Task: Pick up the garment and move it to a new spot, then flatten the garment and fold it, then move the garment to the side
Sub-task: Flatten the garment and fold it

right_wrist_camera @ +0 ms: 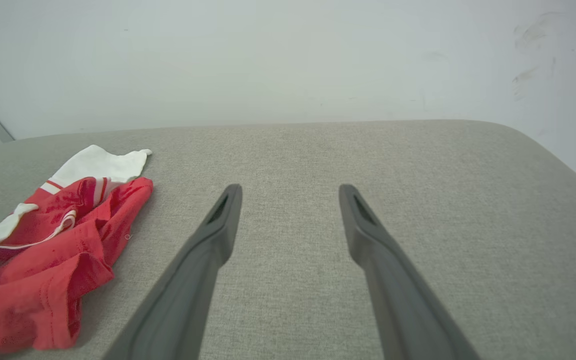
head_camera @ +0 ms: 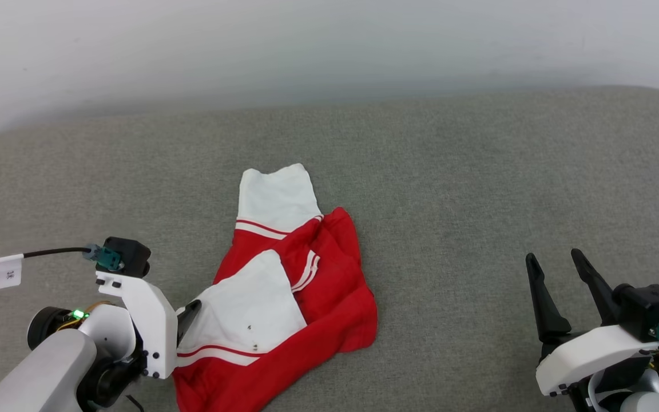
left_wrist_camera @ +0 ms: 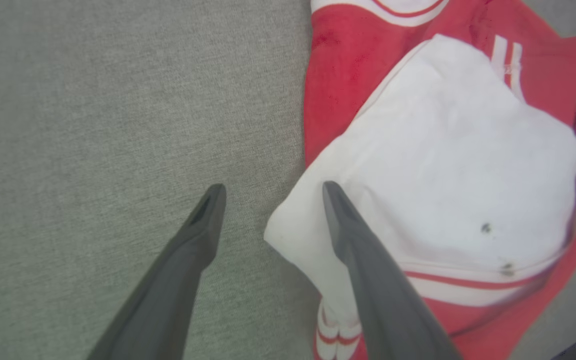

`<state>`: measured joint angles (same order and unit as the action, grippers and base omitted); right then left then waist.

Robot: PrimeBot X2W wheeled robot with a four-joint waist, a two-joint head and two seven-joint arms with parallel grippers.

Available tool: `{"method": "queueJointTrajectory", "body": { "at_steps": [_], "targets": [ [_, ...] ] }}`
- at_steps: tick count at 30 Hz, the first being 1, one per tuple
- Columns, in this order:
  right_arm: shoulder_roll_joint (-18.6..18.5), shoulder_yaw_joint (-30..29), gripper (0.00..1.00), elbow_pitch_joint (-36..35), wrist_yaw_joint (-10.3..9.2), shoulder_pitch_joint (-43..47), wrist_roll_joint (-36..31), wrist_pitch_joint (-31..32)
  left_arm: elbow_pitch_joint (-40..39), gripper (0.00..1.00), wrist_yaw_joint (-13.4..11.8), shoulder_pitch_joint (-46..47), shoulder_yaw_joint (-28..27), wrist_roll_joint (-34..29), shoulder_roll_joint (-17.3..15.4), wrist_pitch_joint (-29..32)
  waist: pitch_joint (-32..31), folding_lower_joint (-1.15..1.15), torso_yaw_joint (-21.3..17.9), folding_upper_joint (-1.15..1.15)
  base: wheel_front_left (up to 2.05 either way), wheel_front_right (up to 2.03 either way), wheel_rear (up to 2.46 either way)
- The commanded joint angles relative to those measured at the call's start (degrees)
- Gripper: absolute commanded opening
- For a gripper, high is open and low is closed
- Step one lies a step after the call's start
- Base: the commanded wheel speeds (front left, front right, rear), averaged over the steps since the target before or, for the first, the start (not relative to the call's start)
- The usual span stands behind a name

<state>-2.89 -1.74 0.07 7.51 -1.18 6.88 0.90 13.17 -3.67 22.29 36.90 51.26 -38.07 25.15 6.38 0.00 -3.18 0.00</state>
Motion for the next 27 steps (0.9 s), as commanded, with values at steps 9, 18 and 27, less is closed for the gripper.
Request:
{"method": "queueJointTrajectory", "body": {
  "at_steps": [9,18,27],
  "targets": [
    [0.0,0.7,1.0,1.9,-0.04,-2.5,0.5,-1.6,7.7,1.0,3.4,1.4,4.4,0.5,1.4,6.8,3.1,0.0,-1.5,0.0,0.0,0.0,0.0],
    [0.0,0.3,1.0,3.0,-0.04,-3.3,0.5,-2.1,10.0,0.0,6.0,0.5,9.2,-0.3,5.0,9.9,3.6,0.0,-1.0,0.0,0.0,0.0,0.0],
    [0.0,-0.1,1.0,3.7,-0.03,-2.2,0.4,-1.6,5.2,0.0,3.0,3.8,4.4,-2.4,2.2,1.9,1.1,0.0,1.2,0.0,0.0,0.0,0.0]
  ]
}}
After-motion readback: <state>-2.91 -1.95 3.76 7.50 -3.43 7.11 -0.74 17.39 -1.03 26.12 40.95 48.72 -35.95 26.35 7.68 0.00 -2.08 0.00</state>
